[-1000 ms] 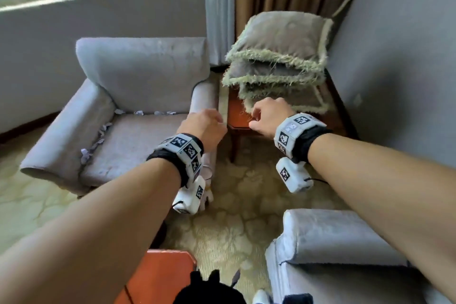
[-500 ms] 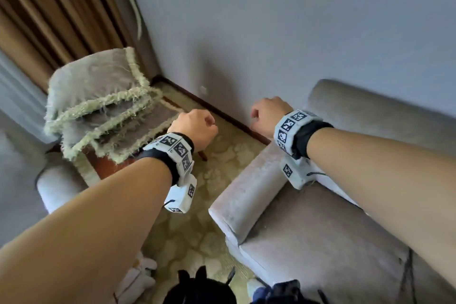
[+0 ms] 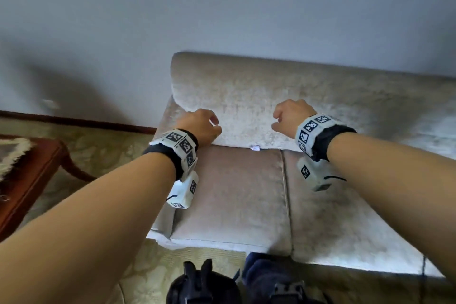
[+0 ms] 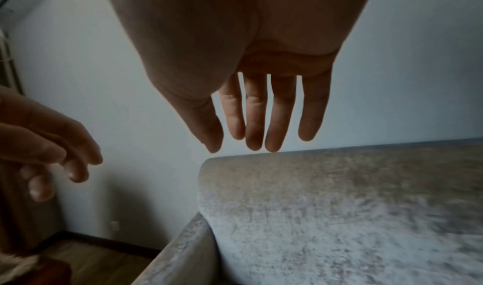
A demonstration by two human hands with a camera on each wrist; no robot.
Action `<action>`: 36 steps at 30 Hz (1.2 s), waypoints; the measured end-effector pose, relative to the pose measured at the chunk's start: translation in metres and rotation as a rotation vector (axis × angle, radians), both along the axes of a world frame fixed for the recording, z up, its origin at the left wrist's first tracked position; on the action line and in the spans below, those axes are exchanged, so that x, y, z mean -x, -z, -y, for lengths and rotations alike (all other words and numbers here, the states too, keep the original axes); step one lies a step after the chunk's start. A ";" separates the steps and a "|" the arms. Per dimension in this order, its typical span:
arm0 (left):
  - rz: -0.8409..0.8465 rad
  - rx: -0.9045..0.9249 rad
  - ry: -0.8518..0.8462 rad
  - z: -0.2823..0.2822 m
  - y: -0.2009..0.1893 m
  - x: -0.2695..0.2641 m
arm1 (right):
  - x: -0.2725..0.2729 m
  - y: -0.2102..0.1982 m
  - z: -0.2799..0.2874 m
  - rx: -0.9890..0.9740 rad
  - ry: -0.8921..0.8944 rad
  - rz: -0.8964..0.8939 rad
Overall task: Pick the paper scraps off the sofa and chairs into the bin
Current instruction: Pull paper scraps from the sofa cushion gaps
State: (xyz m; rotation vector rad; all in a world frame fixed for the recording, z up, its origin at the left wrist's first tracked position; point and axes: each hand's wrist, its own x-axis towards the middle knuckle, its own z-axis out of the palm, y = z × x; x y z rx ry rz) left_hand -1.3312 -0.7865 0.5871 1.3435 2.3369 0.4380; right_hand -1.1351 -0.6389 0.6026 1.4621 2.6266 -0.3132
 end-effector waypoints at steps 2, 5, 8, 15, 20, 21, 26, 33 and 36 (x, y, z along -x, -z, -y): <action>0.001 0.010 0.036 -0.014 -0.002 -0.011 | -0.024 0.002 -0.008 -0.004 0.040 -0.018; -0.025 0.007 0.064 -0.033 -0.005 -0.022 | -0.052 0.010 -0.021 0.008 0.072 -0.006; -0.024 0.011 0.082 -0.053 -0.003 -0.029 | -0.075 0.021 -0.036 0.049 0.124 0.004; 0.033 0.091 0.093 -0.111 0.034 -0.035 | -0.081 0.074 -0.096 0.168 0.143 0.006; 0.068 0.212 0.029 -0.144 0.075 -0.018 | -0.058 0.135 -0.142 0.297 0.088 -0.024; 0.078 0.234 0.009 -0.150 0.083 -0.014 | -0.055 0.148 -0.150 0.324 0.088 -0.028; 0.113 0.305 -0.108 -0.183 0.125 0.003 | -0.049 0.209 -0.193 0.425 0.117 0.018; 0.190 0.403 -0.109 -0.233 0.206 -0.004 | -0.043 0.274 -0.213 0.478 0.142 0.029; 0.234 0.408 -0.075 -0.254 0.245 -0.011 | -0.040 0.304 -0.220 0.466 0.163 0.047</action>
